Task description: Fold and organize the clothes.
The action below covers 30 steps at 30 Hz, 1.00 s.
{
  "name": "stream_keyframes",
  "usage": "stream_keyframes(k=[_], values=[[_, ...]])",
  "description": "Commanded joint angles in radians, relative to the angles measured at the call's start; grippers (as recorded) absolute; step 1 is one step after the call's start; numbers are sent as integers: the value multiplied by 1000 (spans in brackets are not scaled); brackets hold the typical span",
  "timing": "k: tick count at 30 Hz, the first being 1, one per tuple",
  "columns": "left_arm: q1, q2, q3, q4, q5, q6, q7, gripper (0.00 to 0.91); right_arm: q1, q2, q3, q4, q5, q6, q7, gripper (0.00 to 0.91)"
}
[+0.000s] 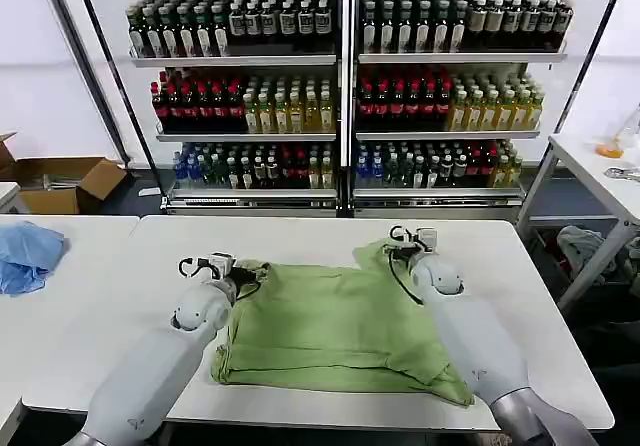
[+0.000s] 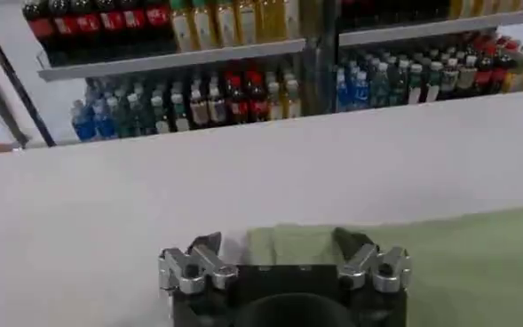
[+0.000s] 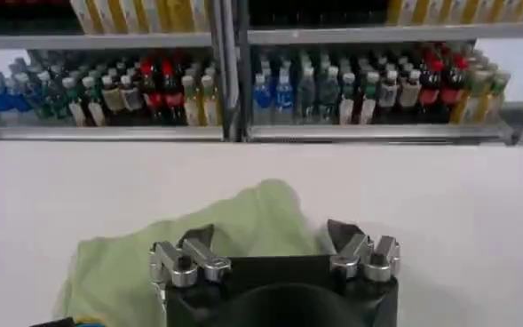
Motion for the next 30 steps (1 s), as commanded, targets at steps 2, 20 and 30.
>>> stream_keyframes(k=[2,20,30], values=[[42,26,-6,-28,-48,8,17,20,19,34,-12,-69,15,-11,-6,0],[103,77,-97,-178,-182,-61,67,20,-78,-38,11,189,-9,83,12,0],[129,118,-149,-292,-244,-60,60,20,-196,-125,49,444,-11,69,8,0]])
